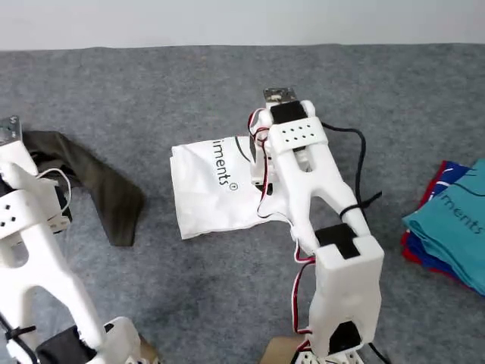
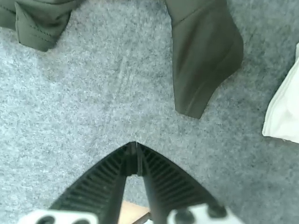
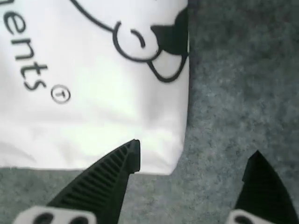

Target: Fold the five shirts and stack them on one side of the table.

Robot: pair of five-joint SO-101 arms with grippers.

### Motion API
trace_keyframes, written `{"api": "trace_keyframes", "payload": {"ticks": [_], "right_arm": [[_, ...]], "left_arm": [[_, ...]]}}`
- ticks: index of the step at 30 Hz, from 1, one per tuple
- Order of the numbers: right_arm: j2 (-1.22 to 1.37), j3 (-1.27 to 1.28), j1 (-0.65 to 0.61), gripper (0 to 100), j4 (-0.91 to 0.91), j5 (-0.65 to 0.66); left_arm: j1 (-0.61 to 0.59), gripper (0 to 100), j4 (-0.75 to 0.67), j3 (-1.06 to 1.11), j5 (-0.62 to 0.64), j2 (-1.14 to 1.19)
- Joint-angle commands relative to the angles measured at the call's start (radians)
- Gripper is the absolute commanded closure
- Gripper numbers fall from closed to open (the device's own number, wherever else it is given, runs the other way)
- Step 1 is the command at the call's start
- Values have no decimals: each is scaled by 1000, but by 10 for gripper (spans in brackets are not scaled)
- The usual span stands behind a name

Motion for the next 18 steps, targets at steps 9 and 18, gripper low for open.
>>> {"api": "trace_keyframes", "payload": {"ticks": [9,18], "right_arm": [[21,-6,-76,648,-44,-54],[168,-14,-62,649,-116,-54]], "left_arm": [[-3,998,-54,-4,-8,-35],[-5,998,-66,-4,-8,-35]]}}
